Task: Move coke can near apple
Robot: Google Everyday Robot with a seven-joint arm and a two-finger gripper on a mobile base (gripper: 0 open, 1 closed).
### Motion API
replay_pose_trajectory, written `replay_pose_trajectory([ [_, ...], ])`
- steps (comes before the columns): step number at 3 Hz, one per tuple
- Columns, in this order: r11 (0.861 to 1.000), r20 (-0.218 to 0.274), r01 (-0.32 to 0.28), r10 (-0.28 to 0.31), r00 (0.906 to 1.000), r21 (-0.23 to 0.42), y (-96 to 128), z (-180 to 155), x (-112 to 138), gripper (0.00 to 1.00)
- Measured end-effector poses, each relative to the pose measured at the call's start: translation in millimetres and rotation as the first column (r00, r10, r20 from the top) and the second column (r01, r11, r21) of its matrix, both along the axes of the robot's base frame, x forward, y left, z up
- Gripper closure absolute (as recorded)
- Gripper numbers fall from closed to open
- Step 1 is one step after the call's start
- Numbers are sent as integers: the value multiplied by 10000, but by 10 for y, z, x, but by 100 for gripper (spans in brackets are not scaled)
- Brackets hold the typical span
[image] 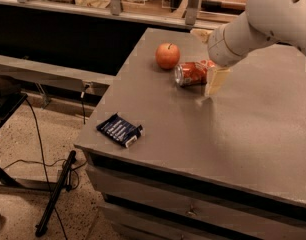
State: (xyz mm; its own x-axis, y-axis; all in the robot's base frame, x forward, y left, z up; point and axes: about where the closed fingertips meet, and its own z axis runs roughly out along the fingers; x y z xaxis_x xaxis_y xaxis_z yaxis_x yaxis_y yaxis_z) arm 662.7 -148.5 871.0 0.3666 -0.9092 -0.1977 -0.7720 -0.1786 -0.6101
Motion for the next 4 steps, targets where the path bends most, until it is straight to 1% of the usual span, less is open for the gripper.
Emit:
replay_pose_trajectory([
  [1, 10000, -1, -1, 1, 10000, 0, 1, -1, 0, 0],
  [2, 9947, -337, 337, -306, 9990, 973, -93, 149, 18, 0],
  [3, 9813, -501, 1034, -965, 9941, 1626, -322, 490, 11, 0],
  [4, 9583, -542, 1862, -1786, 9824, 2170, -542, 768, -61, 0],
])
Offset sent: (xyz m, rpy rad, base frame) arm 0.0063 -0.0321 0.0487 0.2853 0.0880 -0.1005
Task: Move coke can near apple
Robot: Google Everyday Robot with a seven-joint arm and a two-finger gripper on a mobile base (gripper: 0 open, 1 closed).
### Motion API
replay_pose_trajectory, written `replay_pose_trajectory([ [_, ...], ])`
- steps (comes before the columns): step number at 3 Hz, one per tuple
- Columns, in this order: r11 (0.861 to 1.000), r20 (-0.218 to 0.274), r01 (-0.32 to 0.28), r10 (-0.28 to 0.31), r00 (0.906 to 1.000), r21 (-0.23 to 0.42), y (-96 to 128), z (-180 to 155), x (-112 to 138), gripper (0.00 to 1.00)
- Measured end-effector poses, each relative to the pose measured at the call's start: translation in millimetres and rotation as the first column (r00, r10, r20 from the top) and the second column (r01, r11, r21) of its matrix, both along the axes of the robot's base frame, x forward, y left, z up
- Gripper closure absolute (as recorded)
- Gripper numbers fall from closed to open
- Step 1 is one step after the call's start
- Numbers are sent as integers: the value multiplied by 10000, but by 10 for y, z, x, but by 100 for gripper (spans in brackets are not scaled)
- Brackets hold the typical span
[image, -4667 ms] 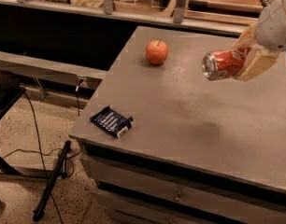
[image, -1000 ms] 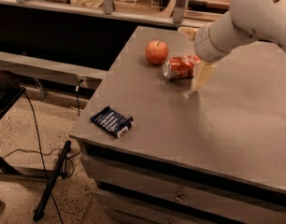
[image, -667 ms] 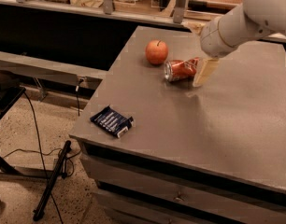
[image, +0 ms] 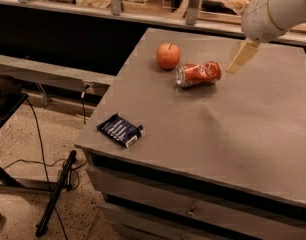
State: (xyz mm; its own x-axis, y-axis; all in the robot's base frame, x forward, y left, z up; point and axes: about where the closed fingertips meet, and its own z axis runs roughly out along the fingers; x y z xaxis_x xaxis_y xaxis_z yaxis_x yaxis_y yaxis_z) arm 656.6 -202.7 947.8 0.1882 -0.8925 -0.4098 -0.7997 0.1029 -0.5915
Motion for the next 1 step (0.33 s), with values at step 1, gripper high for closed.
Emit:
replay_pose_trajectory([
  [1, 10000, -1, -1, 1, 10000, 0, 1, -1, 0, 0],
])
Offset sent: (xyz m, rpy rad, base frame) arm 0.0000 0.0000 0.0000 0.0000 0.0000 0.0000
